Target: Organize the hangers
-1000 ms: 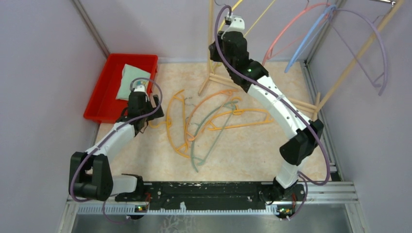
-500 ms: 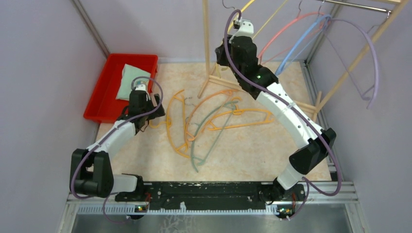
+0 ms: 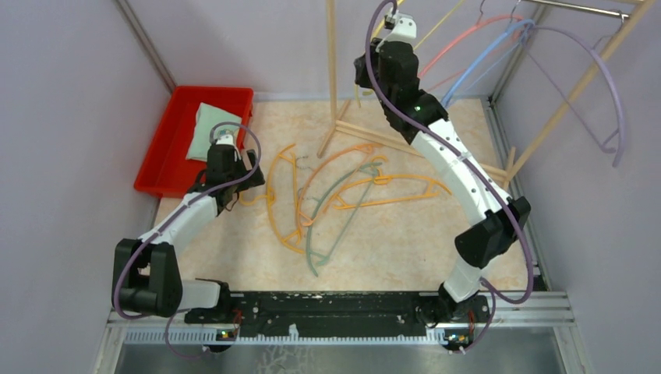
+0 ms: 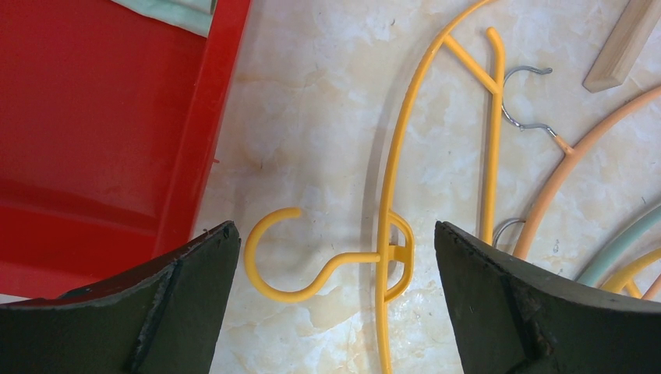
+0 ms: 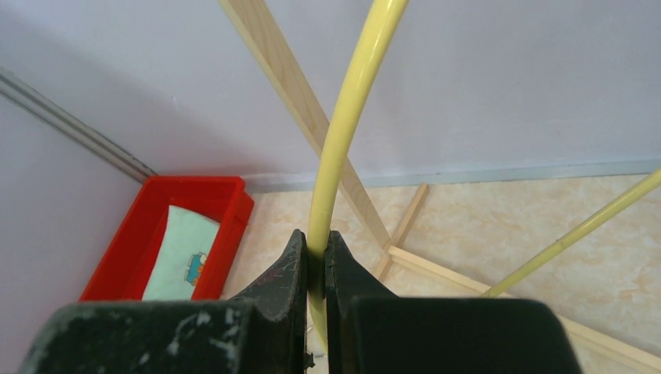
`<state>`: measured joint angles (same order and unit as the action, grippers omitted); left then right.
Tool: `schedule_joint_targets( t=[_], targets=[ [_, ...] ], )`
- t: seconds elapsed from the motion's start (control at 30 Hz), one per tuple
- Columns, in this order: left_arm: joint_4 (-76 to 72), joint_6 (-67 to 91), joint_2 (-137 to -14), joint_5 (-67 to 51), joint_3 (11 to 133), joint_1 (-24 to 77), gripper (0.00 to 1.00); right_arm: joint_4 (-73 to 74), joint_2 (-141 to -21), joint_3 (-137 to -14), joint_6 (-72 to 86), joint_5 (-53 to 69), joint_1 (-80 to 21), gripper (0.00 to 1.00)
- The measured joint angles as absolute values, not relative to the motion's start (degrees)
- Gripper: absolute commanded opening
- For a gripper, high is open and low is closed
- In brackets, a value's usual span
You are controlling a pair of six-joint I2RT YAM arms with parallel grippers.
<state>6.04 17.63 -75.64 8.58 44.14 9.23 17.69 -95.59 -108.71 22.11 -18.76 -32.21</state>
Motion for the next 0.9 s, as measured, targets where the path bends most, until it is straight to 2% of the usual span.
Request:
schedule_joint_targets(
  t=[0.57,0.87,0.9],
  targets=[
    [6.04,17.61,-77.47,8.97,44.14,9.23,1.0,16.12,-99.29,-108.95,23.2,-18.17,-25.08,0.0],
    [6.0,17.8,-78.98,8.88,44.23,9.23,1.0,15.84,-92.88,-101.97,24.25,-18.17,-22.74,0.0],
    [5.98,17.85,-79.15,8.86,44.23,9.23,1.0,15.94,-92.29,-101.6,24.47,-18.15,-22.26,0.05]
  ],
)
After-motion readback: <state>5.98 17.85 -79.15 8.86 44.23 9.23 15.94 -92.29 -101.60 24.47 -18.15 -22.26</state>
